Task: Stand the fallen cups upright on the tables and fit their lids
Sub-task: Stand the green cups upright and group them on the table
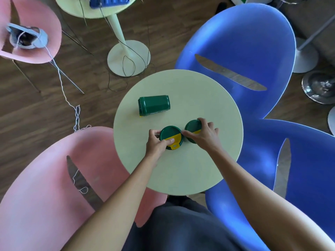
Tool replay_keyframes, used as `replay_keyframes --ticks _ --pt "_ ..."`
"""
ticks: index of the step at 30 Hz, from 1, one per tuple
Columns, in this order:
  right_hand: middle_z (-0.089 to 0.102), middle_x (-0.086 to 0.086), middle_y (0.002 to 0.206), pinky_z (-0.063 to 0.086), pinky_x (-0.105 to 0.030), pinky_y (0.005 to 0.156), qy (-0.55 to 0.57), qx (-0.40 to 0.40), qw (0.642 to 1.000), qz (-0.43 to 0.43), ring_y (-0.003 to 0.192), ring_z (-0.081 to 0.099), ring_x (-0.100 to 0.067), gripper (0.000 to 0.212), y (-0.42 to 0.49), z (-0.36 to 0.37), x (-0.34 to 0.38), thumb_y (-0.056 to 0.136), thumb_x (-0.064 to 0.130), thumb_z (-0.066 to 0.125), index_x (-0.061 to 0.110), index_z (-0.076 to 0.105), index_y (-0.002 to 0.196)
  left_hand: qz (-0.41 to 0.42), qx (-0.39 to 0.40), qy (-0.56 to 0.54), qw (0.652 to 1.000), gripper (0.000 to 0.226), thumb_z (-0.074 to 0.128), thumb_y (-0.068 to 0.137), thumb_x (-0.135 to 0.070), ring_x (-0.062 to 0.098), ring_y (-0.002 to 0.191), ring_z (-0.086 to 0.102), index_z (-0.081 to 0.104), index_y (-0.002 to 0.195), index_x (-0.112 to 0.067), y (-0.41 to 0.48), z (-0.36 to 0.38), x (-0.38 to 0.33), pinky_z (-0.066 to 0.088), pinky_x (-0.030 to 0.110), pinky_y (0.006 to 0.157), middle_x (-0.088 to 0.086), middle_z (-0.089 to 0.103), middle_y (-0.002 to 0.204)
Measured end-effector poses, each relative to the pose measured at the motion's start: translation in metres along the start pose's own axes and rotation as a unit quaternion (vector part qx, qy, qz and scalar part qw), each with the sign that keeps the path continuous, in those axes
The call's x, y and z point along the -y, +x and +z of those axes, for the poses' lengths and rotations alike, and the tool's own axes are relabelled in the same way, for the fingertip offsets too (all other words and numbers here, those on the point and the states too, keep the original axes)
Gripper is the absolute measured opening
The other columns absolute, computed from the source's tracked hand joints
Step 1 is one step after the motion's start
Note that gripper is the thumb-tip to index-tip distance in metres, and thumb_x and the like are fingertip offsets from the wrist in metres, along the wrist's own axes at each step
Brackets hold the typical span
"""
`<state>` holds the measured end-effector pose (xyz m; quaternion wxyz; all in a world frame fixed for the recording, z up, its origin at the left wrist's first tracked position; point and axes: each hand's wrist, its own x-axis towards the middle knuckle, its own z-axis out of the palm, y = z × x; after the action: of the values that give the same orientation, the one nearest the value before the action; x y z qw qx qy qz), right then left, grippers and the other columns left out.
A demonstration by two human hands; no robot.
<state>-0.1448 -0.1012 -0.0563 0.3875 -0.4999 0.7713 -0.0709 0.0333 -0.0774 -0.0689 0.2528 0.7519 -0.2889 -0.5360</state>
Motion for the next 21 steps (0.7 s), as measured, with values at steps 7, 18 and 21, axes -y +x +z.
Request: replay_keyframes --ticks 7,18,21 --pt "0.044 -0.012 0.133 0.049 -0.041 0.095 0.145 0.036 0.989 -0.014 0.114 0.049 -0.028 0.058 0.003 0.003 -0.005 0.090 0.048 0.054 0.032 0.035 0.143 -0.001 0.003 -0.007 1.000 0.052 0.081 0.071 -0.024 0.021 0.105 0.059 0.047 0.110 -0.025 0.000 -0.001 0.003 0.052 0.044 0.090 -0.004 0.057 0.115" --pt "0.061 -0.004 0.121 0.057 -0.047 0.085 0.138 0.018 0.990 -0.018 0.105 0.059 -0.025 0.050 0.012 -0.014 0.011 0.084 0.037 0.065 0.023 0.053 0.131 -0.005 0.019 -0.020 1.000 0.052 0.082 0.072 -0.022 0.020 0.106 0.058 0.047 0.110 -0.026 0.000 -0.003 0.003 0.050 0.046 0.095 -0.003 0.058 0.118" --pt "0.060 -0.004 0.121 0.057 -0.047 0.085 0.129 0.026 0.991 -0.019 0.106 0.058 -0.025 0.050 0.013 -0.015 0.010 0.085 0.035 0.065 0.023 0.052 0.131 -0.009 0.022 -0.027 0.999 0.052 0.082 0.072 -0.022 0.021 0.109 0.058 0.047 0.110 -0.026 0.002 -0.003 0.003 0.050 0.046 0.095 -0.003 0.058 0.119"
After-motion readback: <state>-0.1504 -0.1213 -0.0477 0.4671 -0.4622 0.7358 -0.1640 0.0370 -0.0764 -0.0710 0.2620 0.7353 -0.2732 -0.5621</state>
